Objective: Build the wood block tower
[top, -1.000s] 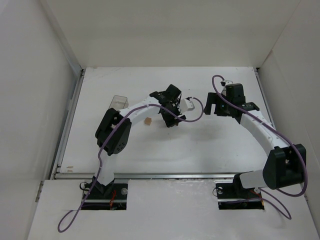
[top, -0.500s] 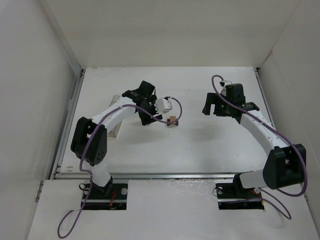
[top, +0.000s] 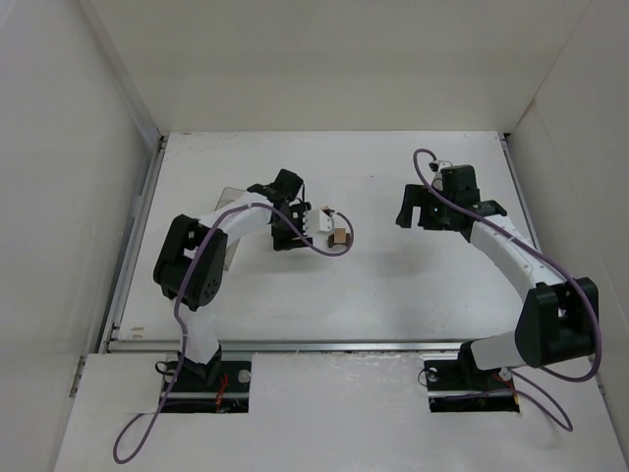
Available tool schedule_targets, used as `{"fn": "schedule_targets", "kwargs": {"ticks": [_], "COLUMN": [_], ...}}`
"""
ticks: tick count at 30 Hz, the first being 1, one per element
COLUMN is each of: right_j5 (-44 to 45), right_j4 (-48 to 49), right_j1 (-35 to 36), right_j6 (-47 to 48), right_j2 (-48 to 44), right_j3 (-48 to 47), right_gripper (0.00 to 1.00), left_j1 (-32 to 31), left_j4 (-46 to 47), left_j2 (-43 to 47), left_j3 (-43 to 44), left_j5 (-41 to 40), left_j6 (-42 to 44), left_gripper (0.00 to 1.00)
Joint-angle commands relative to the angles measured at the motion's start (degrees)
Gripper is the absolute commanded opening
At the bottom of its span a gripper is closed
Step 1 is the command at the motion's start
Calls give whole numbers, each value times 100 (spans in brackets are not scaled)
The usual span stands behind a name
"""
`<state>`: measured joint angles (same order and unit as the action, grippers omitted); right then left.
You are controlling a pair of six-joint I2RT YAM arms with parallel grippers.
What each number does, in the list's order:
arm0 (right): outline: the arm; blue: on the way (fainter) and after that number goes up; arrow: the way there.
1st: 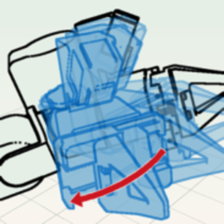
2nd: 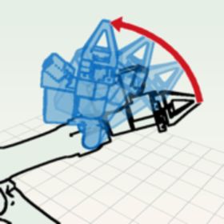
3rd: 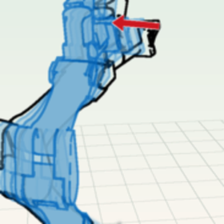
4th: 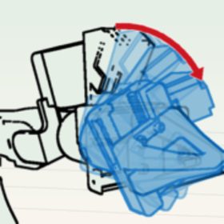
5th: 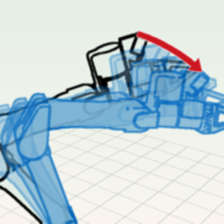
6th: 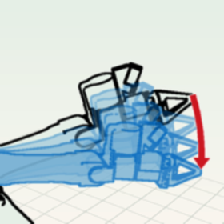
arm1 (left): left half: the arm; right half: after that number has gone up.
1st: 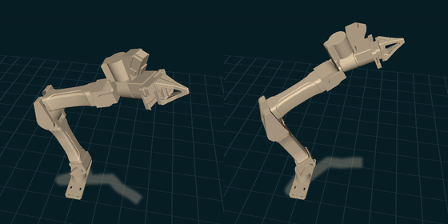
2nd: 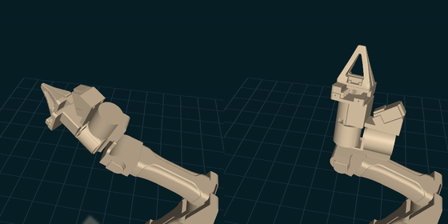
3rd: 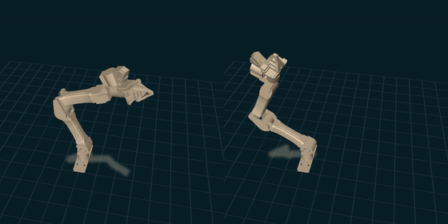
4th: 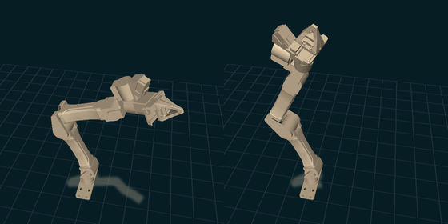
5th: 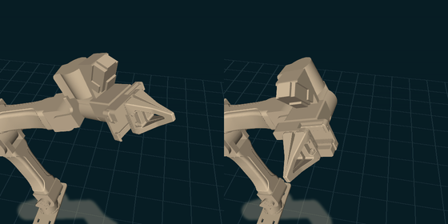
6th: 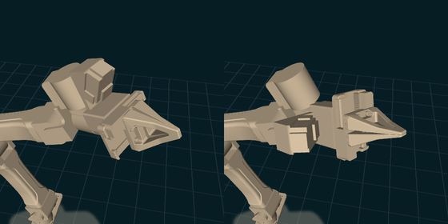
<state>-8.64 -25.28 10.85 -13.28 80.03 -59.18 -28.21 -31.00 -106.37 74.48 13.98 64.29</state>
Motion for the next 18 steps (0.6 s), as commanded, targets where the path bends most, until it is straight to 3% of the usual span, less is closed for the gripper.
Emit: {"fn": "schedule_targets", "kwargs": {"ticks": [1,3,4,5,8,15,18], "right_j5": [-67,-67,-67,-67,-67,-67,-67], "right_j4": [137,137,137,137,137,137,137], "right_j1": [-39,-39,-39,-39,-39,-39,-39], "right_j6": [62,62,62,62,62,62,62], "right_j2": [-137,-137,-137,-137,-137,-22,-22], "right_j3": [-32,-32,-32,-32,-32,-85,-85], "right_gripper": [100,100,100,100,100,100,100], "left_j1": [35,35,35,35,35,35,87], "left_j4": [121,-28,-28,-28,-28,-90,-177], "left_j2": [-94,-164,-165,-165,-218,-112,-60], "left_j3": [84,84,84,84,84,269,487], "left_j5": [70,70,18,17,17,334,281], "left_j6": [242,242,189,189,58,-382,-768], "left_gripper": [60,53,40,34,22,1,0]}}
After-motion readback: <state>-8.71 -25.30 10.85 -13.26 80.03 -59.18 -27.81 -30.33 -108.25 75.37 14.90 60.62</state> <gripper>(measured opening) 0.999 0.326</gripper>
